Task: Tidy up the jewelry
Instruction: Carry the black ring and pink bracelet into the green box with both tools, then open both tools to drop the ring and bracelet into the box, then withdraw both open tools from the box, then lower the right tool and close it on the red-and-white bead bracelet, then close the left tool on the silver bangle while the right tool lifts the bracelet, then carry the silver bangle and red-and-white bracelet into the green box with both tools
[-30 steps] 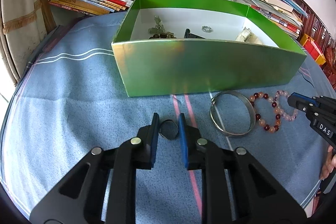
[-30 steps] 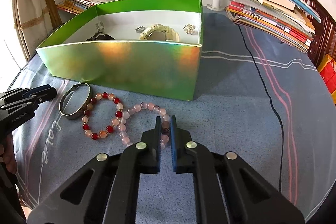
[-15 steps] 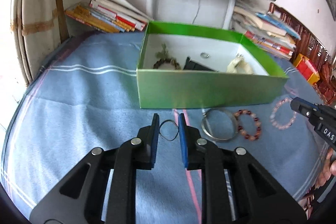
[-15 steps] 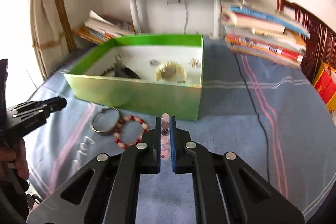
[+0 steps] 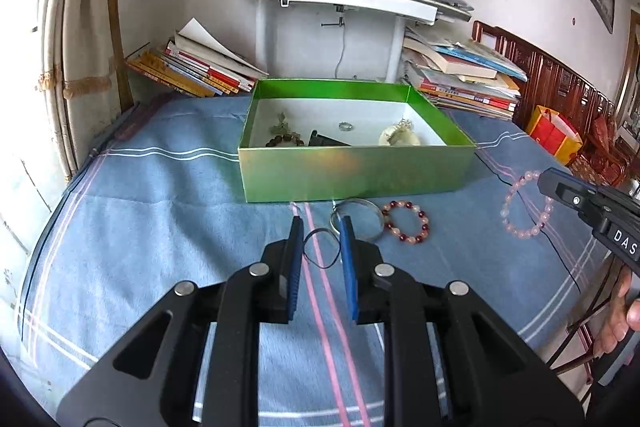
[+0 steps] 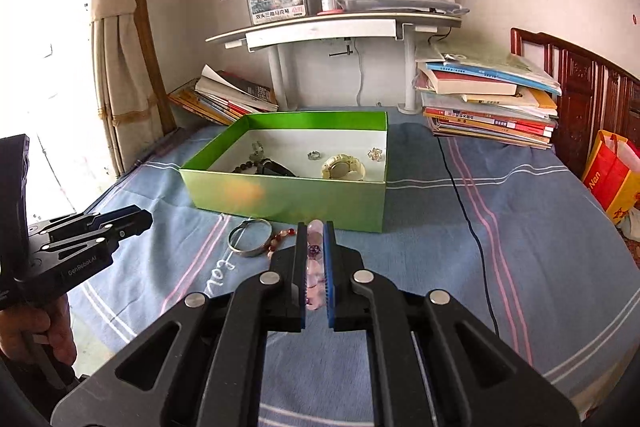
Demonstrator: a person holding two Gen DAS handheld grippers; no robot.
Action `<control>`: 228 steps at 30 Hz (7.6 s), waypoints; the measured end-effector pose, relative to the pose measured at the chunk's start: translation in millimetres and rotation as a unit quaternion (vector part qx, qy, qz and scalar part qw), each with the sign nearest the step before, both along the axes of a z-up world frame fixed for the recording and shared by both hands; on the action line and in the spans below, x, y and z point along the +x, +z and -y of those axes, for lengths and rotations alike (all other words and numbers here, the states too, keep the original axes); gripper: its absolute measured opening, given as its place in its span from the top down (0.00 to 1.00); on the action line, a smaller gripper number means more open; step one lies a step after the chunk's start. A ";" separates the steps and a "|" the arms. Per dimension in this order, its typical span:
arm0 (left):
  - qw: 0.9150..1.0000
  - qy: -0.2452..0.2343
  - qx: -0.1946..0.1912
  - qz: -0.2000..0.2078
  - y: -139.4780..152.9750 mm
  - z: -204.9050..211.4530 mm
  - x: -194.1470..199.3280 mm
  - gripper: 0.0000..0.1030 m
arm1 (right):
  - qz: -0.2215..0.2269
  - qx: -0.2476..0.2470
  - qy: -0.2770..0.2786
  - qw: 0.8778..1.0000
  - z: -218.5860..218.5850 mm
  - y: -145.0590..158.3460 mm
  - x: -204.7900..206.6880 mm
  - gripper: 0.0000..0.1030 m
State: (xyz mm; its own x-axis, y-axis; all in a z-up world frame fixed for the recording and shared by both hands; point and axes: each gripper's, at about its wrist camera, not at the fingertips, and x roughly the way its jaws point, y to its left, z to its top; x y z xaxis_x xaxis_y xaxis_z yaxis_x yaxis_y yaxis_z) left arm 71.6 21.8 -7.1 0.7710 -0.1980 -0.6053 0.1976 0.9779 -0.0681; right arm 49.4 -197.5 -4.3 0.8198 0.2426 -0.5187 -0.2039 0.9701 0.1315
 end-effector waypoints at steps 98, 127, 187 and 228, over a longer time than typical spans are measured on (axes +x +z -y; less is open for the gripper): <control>0.996 0.067 0.002 0.063 12.0 -27.6 -13.7 0.09 | 0.071 0.022 0.017 0.997 -5.0 14.8 -23.7 0.26; 0.997 0.038 0.016 0.059 7.4 -9.7 -43.7 0.09 | 0.062 0.030 0.010 0.998 1.0 3.7 -53.2 0.26; 0.984 -0.114 0.080 -0.113 -77.4 85.3 97.2 0.80 | -0.096 0.012 0.085 0.992 4.0 -42.8 68.6 0.93; 0.999 -0.030 -0.010 0.005 16.7 9.9 -39.2 0.96 | 0.002 0.032 0.081 0.996 -5.4 13.8 -31.6 0.93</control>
